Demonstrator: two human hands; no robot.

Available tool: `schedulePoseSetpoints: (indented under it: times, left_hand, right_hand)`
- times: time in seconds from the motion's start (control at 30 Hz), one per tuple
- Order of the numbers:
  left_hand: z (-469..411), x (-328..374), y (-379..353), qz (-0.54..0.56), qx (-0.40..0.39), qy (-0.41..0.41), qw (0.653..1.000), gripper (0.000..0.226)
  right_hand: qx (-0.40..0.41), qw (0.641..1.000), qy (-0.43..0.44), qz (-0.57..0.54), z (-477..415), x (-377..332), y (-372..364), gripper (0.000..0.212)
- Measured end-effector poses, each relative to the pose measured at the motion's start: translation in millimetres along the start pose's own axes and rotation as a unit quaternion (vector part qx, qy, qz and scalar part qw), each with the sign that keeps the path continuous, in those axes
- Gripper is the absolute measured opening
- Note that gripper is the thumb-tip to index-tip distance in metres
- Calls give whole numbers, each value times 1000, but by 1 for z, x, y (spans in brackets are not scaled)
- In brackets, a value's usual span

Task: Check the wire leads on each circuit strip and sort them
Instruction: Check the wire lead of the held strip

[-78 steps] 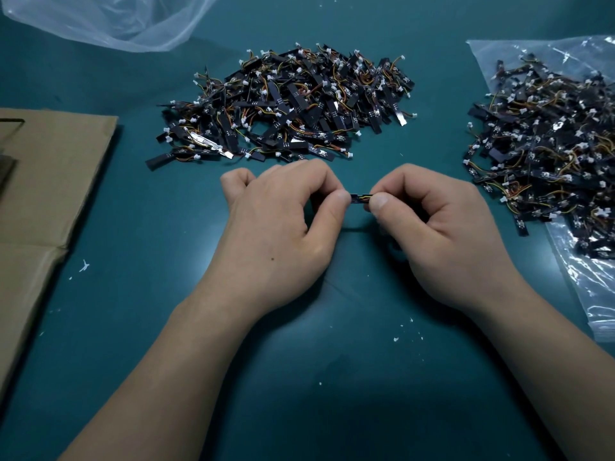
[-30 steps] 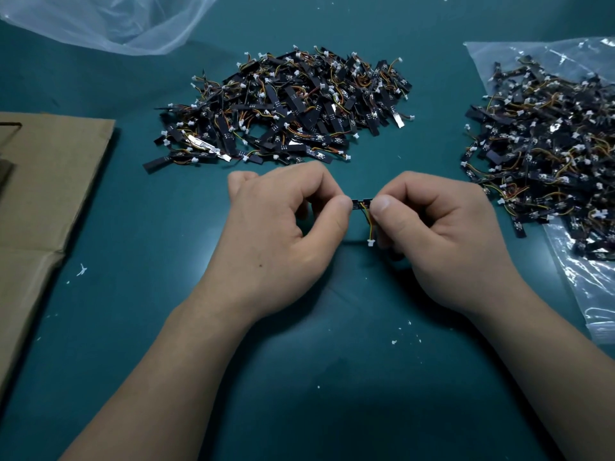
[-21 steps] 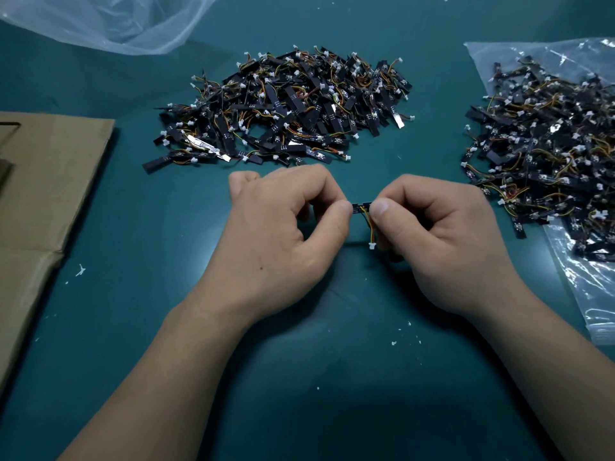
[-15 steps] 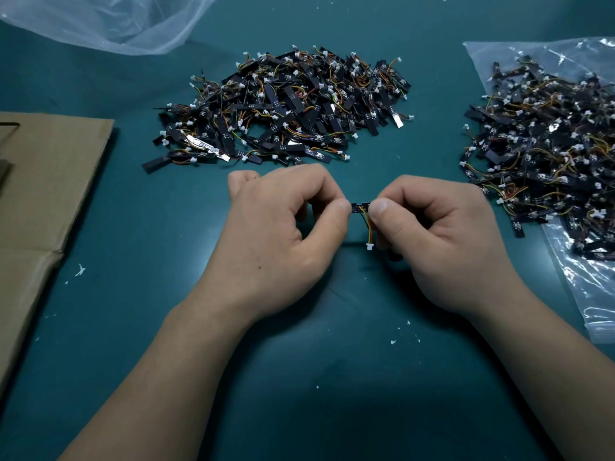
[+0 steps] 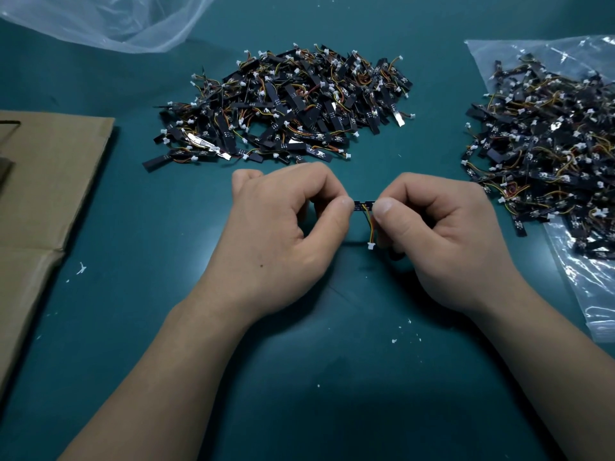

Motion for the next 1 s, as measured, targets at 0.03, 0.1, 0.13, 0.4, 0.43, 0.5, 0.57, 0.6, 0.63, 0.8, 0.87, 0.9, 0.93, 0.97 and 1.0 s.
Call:
schedulePoseSetpoints:
  times: [0.03,0.1,0.13,0.4,0.43,0.5,0.57,0.6,0.63,0.8,0.87,0.9,0.93,0.97,1.0]
  left_hand:
    - [0,0,0,3,-2,-3,1000,20]
    - [1,1,0,2,-6,-8,1000,19]
    - [1,0,0,-2,-6,-9,1000,19]
    - [1,0,-1,7,-2,-9,1000,17]
    - [1,0,0,5,1,-11,1000,17]
    - [2,1,0,-4,2,-12,1000,18]
    - [2,1,0,-9,1,-9,1000,18]
    - [3,1,-1,-11,0,-9,1000,18]
    - [3,1,-1,-14,-2,-10,1000,18]
    - [2,0,-1,-9,-6,-26,1000,17]
    - [2,-2,-1,-16,-6,-26,1000,17]
    - [1,-2,-2,-19,-6,-26,999,17]
    - [1,-1,-1,-18,-3,-30,999,17]
    - [1,1,0,-13,6,-32,999,18]
    - [1,0,3,-12,29,-31,999,19]
  right_hand:
    - [-4,1000,2,-1,0,-1,-1,26]
    - [-8,1000,3,3,1,-1,-1,26]
    - [-5,1000,4,4,0,-1,-1,26]
    - [-7,1000,5,-4,1,0,-1,27]
    - [-9,1000,5,-7,1,0,-1,27]
    - [-16,1000,5,-15,1,0,0,26]
    - [-22,999,3,-33,1,-1,0,25]
    - [-24,999,1,-37,1,-1,0,25]
    - [-25,999,-1,-35,1,-1,0,25]
    - [-38,999,-7,-28,2,2,-3,27]
    - [-47,999,-9,-19,2,3,-3,27]
    - [-47,999,-8,-15,2,3,-3,28]
    - [-46,999,-6,-12,2,3,-3,30]
    - [-46,999,-3,-13,2,3,-3,33]
    - [-44,999,-3,-23,1,3,-2,35]
Point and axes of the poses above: each hand's wrist, its own z-axis away from the middle knuckle, its own y-axis out of the back of the hand, x = y × z, the point moved 7 cm from there along -z, towards the middle knuckle, and after that the axes turned 13 degrees about -z, right-handed, at the moved point
